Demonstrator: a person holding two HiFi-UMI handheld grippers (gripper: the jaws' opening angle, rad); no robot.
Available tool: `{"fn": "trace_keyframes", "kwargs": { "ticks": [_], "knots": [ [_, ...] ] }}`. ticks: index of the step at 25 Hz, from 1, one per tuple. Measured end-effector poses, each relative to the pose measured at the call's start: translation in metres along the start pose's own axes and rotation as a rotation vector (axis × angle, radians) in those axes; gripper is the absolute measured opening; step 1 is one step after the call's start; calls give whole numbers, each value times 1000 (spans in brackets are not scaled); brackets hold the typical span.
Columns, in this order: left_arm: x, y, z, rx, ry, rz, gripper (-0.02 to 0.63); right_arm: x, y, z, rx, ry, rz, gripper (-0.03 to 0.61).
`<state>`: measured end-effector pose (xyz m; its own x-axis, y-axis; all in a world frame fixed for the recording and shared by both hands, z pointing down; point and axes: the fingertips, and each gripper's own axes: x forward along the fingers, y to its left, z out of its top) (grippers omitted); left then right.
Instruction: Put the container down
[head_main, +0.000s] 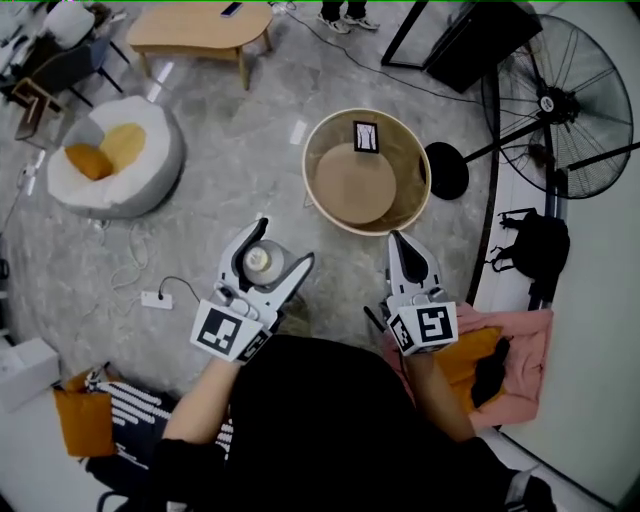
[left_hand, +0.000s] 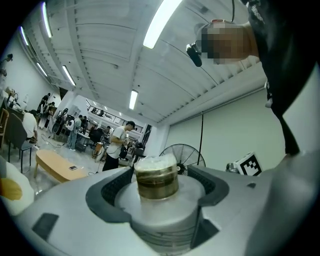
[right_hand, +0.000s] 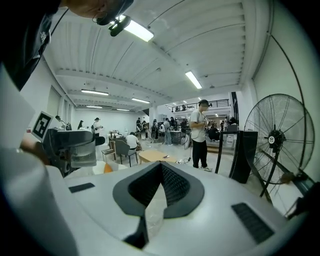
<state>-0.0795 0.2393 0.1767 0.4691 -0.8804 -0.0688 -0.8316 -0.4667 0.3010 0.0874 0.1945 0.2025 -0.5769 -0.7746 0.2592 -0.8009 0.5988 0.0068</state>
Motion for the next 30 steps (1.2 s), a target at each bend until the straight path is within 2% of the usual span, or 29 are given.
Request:
{"fn": "trace_keyframes", "kwargs": {
  "ticks": [4,9,18,25,30],
  "knots": [
    [7,33,6,0,2,-19,360,35,2,3,-5,18,-36,21],
    [13,60,6,5,13,-39,360,52,1,4,6,33,-74,21],
    [32,91,0,4,18,0,360,79,-8,3,-3,50,-73,21],
    [75,105,-9,41,42,13,360,115,-41,0,17,22,-61,21],
    [130,113,-36,64,90,21,360,139,-87,-2,33,-5,-77,21]
  ]
}}
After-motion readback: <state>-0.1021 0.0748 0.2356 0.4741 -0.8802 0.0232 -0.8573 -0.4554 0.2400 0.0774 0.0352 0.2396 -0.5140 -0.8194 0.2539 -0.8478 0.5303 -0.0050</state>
